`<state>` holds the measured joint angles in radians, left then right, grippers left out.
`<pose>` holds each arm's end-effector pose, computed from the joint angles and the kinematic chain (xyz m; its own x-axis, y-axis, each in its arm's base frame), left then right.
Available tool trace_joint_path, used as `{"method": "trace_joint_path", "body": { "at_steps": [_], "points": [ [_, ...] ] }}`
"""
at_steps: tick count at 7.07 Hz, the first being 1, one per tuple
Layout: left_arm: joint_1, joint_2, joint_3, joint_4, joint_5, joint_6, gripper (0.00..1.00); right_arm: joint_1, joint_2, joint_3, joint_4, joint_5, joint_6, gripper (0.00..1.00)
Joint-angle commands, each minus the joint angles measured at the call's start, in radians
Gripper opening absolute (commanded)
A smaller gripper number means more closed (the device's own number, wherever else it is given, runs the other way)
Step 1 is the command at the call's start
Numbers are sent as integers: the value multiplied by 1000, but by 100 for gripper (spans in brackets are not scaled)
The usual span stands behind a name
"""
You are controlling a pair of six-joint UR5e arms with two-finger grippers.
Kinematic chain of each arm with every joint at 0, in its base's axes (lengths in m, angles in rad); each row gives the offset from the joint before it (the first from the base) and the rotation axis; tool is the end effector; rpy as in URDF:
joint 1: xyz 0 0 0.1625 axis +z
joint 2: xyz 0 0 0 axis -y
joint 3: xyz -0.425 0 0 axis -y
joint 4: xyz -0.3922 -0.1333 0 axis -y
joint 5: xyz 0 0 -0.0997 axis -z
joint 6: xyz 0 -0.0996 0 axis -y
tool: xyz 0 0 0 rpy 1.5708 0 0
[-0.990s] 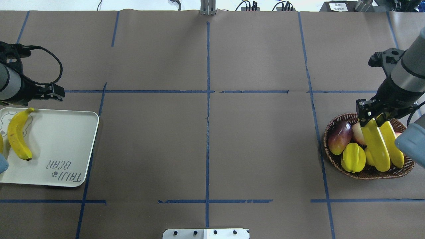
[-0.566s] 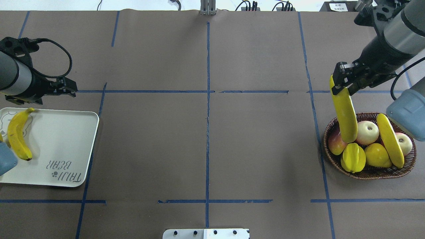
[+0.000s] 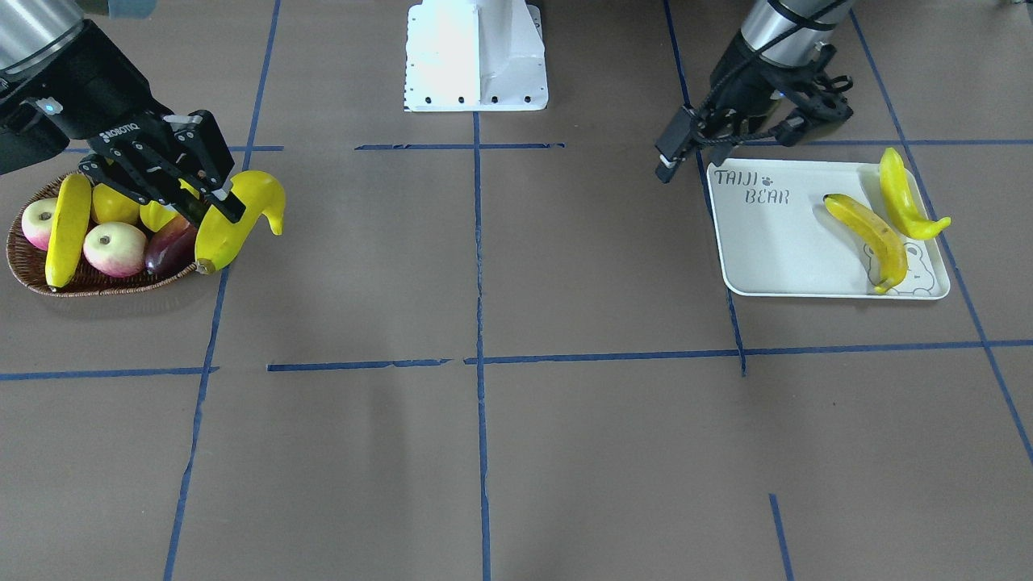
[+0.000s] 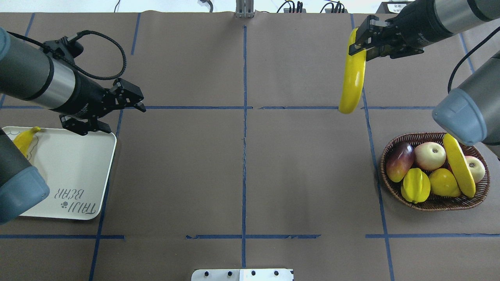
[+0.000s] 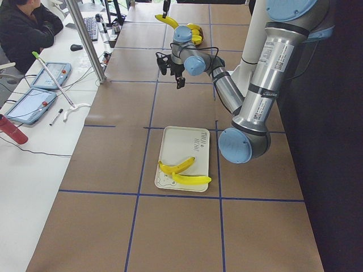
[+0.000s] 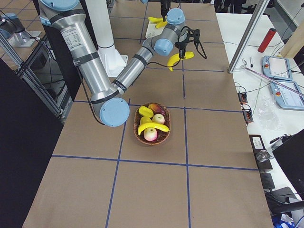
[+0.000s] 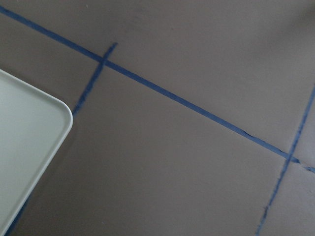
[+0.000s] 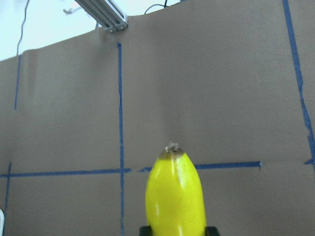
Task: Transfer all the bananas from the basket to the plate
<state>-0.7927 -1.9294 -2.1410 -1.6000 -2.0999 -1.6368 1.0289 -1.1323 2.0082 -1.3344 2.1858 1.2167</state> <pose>0.3000 -0.4227 0.2142 0.3814 -0.4681 -0.7971 0.3509 0.8711 -0.3436 -0.2180 -0.5092 0.1926 0.3642 0.0559 0.9296 -0.3269 0.9424 0.0714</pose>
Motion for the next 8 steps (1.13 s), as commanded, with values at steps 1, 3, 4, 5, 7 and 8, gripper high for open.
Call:
{"method": "trace_joint_path", "body": {
  "at_steps": [1, 3, 4, 5, 7, 8],
  "points": [
    [41, -94, 7, -24, -6, -307, 100, -56, 44, -3, 118, -200, 151, 0],
    [41, -115, 65, -178, 3, -497, 100, -183, 75, 27, 139, -440, 213, 0],
    [46, -106, 90, -266, 44, -395, 100, -237, 77, 29, 139, -504, 216, 0],
    [84, -100, 87, -270, 122, -177, 100, -283, 84, 27, 139, -543, 216, 0],
    [136, -89, 81, -274, 140, -63, 100, -329, 114, 26, 130, -596, 219, 0],
    [136, -109, 87, -275, 140, -165, 100, -331, 117, 27, 133, -598, 251, 0]
  ]
}}
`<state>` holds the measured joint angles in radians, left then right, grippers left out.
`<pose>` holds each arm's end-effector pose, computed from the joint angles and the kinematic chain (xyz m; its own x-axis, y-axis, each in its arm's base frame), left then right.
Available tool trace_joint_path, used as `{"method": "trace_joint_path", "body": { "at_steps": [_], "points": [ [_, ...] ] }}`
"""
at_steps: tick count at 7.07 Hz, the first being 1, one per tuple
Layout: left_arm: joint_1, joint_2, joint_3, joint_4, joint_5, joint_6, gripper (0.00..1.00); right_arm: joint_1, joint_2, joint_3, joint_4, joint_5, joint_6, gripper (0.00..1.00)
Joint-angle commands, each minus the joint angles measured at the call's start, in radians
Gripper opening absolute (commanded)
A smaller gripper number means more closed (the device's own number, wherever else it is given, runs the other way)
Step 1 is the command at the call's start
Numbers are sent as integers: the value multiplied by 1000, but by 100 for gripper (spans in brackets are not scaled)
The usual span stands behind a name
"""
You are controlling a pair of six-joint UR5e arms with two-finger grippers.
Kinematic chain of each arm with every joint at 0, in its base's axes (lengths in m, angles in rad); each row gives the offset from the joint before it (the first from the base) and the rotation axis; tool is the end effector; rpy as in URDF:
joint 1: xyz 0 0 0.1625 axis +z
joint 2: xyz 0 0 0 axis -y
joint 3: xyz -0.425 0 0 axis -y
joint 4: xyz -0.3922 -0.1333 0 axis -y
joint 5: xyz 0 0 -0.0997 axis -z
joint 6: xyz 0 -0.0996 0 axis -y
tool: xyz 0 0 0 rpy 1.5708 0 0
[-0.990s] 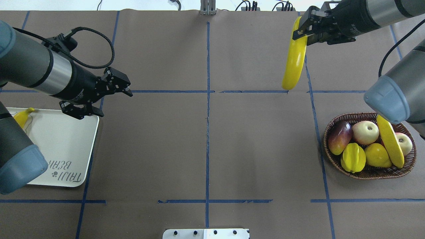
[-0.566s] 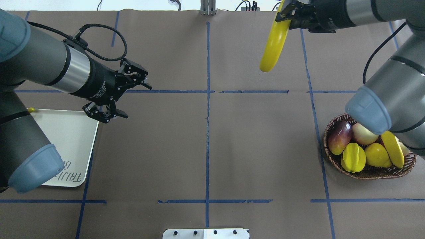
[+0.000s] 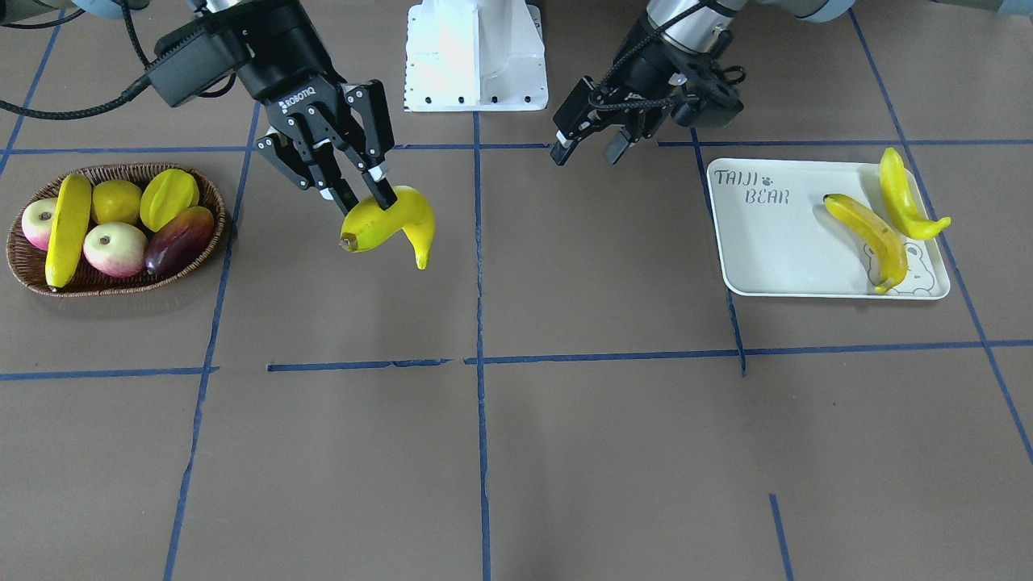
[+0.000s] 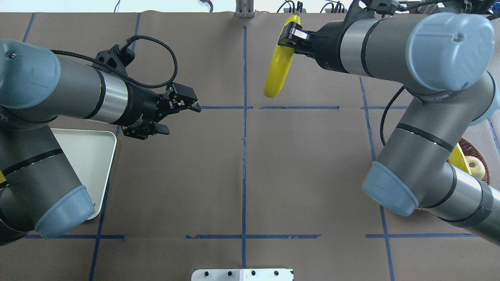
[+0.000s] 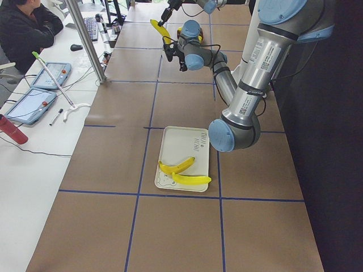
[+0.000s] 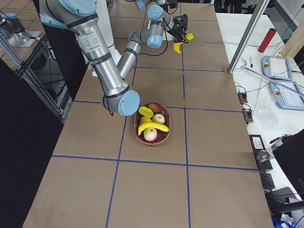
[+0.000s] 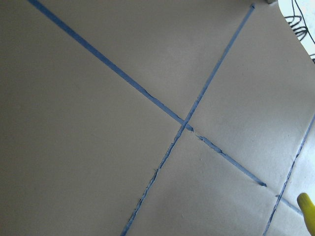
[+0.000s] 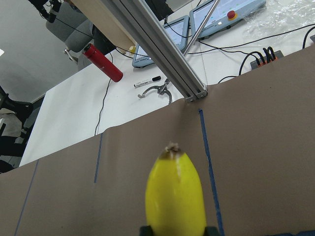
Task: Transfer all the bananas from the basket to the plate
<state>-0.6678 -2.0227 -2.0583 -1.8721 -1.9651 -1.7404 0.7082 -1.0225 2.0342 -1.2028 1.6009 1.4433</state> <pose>0.3623 -0.4068 0.1637 0.2025 -0.3582 -0.9114 0.3252 0.9025 -0.2824 -0.3301 -0.4543 0.1137 0.2229 0.0236 0.9746 -0.6043 0.7878 0.1192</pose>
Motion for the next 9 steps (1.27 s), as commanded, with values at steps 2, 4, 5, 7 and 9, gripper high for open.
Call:
{"method": "trace_joint_path", "body": {
  "at_steps": [2, 4, 5, 7, 9],
  "points": [
    [13, -51, 12, -13, 8, -214, 100, -35, 31, 9, 3, -56, 69, 0],
    [8, -56, 15, -34, 8, -429, 100, -39, 38, 11, 8, -82, 81, 0],
    [-7, -56, 20, -73, 11, -550, 100, -53, 42, 15, 9, -110, 81, 0],
    [-21, -74, 62, -140, 104, -797, 100, -107, 54, 32, 9, -200, 115, 0],
    [-26, -117, 115, -171, 144, -995, 100, -179, 65, 31, 9, -335, 115, 0]
  ]
}}
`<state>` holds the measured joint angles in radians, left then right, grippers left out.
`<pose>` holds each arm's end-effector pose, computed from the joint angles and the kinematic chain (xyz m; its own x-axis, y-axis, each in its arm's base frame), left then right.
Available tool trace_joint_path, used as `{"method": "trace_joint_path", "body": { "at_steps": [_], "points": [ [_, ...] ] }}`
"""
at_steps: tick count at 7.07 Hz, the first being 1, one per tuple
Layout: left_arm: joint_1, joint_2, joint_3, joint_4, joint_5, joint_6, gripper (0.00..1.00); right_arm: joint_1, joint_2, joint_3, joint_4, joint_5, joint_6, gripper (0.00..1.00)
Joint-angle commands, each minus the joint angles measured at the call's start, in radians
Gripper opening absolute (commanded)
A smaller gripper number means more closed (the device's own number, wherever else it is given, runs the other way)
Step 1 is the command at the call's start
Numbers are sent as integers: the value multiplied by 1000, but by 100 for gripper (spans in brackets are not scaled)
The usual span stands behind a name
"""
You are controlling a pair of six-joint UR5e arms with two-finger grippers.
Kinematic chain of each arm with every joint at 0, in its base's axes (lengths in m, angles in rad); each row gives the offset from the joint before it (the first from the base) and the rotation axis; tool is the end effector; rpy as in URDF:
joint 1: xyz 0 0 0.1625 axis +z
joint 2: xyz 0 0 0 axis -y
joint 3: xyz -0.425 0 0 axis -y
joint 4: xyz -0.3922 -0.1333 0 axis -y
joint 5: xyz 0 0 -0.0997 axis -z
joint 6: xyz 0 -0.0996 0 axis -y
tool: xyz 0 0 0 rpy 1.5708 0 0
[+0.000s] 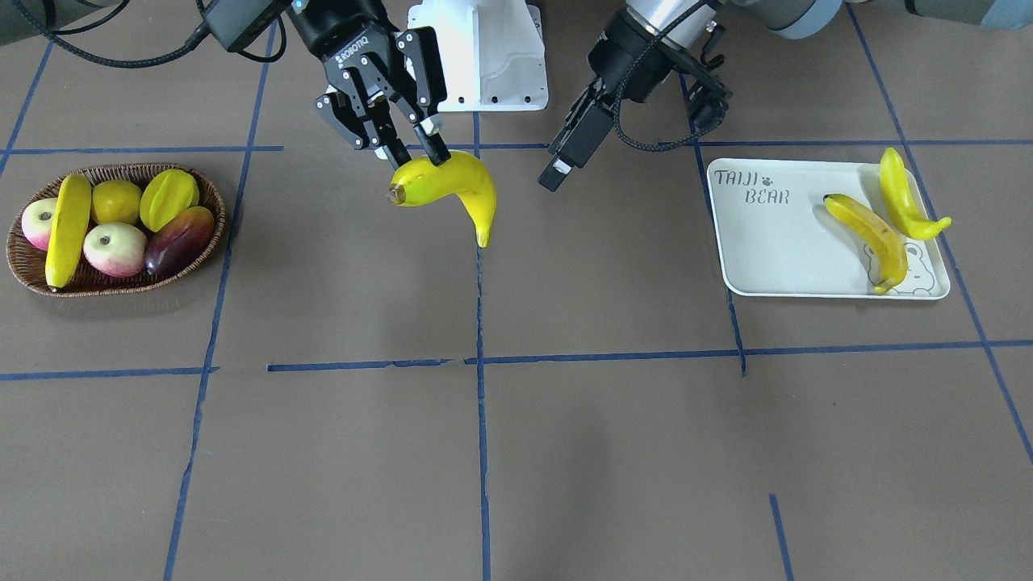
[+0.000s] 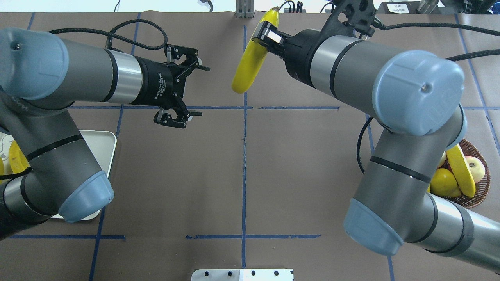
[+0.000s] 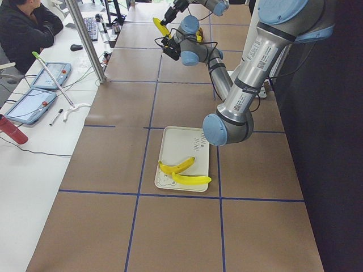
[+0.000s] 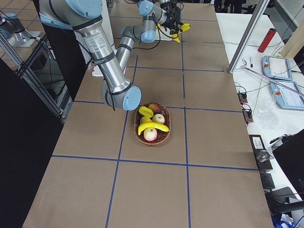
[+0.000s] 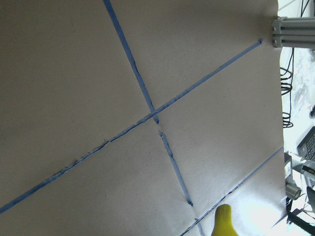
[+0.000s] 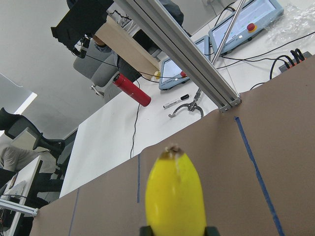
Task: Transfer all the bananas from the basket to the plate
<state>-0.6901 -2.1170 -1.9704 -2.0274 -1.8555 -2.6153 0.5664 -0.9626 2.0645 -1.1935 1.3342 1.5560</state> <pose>0.3657 -0.4385 0.1253 -0.2787 -0.8460 -0.4545 0.3114 0.3681 -0.8761 -0.3595 -0.4142 0.0710 0.0878 0.0388 0.9954 -0.7174 0.6957 0.0362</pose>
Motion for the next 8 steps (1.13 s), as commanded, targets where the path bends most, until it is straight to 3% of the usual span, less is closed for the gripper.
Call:
{"method": "trace_joint_path", "body": {
  "at_steps": [1, 8],
  "points": [
    [-3, -23, 27, -17, 51, -174, 100, -39, 7, 2, 0, -75, 4, 0],
    [9, -66, 51, -17, 50, -442, 100, -78, 36, -9, -8, -154, 3, 0]
  ]
}}
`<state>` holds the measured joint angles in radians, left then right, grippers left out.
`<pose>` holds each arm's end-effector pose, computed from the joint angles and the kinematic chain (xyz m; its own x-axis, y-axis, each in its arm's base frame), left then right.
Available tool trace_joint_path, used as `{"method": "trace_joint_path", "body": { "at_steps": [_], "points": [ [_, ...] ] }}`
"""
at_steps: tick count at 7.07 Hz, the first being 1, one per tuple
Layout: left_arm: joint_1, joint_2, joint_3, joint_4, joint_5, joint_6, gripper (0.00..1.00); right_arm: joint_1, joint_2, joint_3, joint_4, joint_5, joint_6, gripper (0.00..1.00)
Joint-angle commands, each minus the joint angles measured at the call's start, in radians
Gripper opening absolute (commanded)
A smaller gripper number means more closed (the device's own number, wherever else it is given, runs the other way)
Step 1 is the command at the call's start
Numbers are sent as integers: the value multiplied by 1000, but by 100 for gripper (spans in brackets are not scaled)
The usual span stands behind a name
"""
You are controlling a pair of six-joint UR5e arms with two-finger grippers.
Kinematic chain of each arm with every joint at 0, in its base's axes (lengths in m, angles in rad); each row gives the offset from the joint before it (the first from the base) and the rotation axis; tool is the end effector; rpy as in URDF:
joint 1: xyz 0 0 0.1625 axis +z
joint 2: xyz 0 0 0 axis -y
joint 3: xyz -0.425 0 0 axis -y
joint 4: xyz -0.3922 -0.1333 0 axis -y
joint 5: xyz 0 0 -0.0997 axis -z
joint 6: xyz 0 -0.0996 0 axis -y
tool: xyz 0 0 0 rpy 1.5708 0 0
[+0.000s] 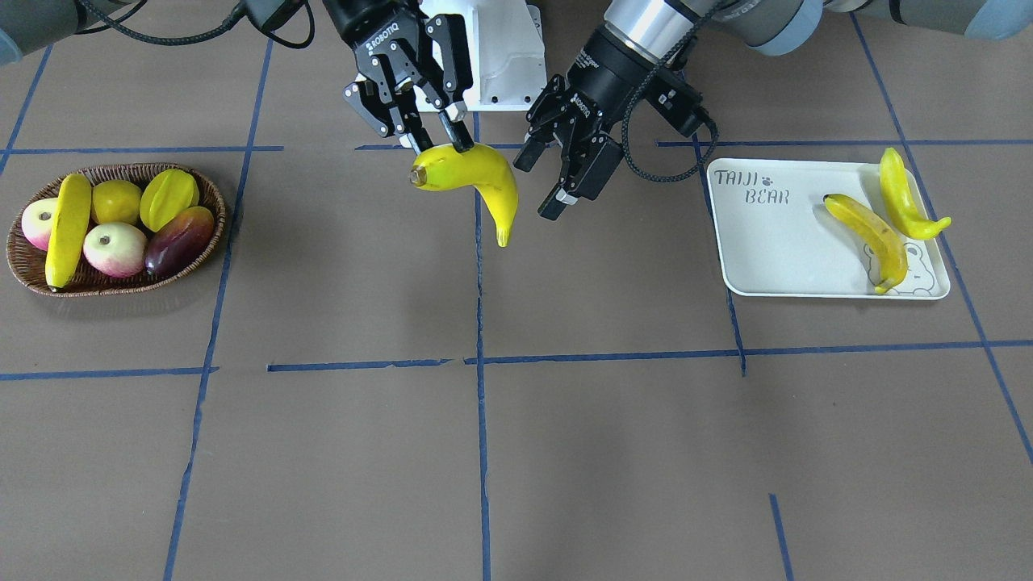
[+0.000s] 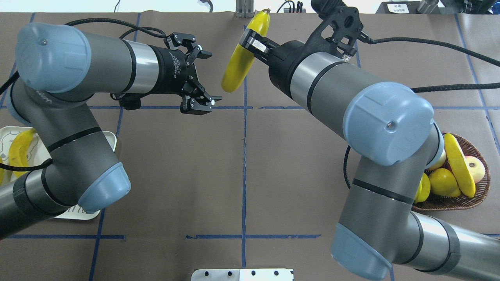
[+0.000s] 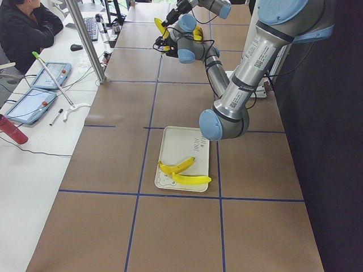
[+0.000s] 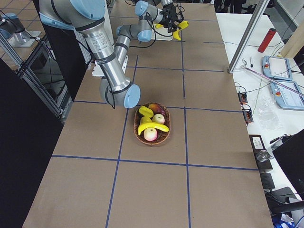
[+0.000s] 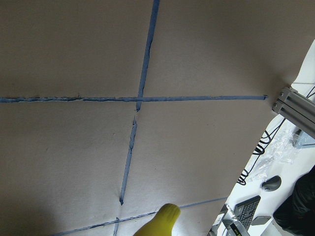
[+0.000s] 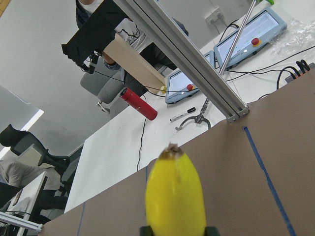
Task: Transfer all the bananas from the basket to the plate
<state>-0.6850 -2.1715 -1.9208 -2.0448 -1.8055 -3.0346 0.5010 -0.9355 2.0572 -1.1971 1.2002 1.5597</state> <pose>0.3783 -0.4513 0.1094 -0.4226 -0.9034 -0.0720 0.1588 0.0044 -0.9873 -0.3770 -0.3995 0.0588 0.0745 0.0290 0.9968 -0.7637 0.6445 0.0383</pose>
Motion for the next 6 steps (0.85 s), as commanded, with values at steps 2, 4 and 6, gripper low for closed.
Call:
{"method": "trace_joint_path", "body": {
  "at_steps": [2, 4, 6],
  "points": [
    [12, -24, 14, 0, 0, -30, 100, -24, 18, -2, -6, -31, -1, 0],
    [22, -31, 19, 0, 0, -35, 100, -54, 21, -2, -6, -68, -1, 0],
    [21, -27, 17, -21, -2, -32, 40, -64, 21, -2, -6, -79, -3, 0]
  ]
}}
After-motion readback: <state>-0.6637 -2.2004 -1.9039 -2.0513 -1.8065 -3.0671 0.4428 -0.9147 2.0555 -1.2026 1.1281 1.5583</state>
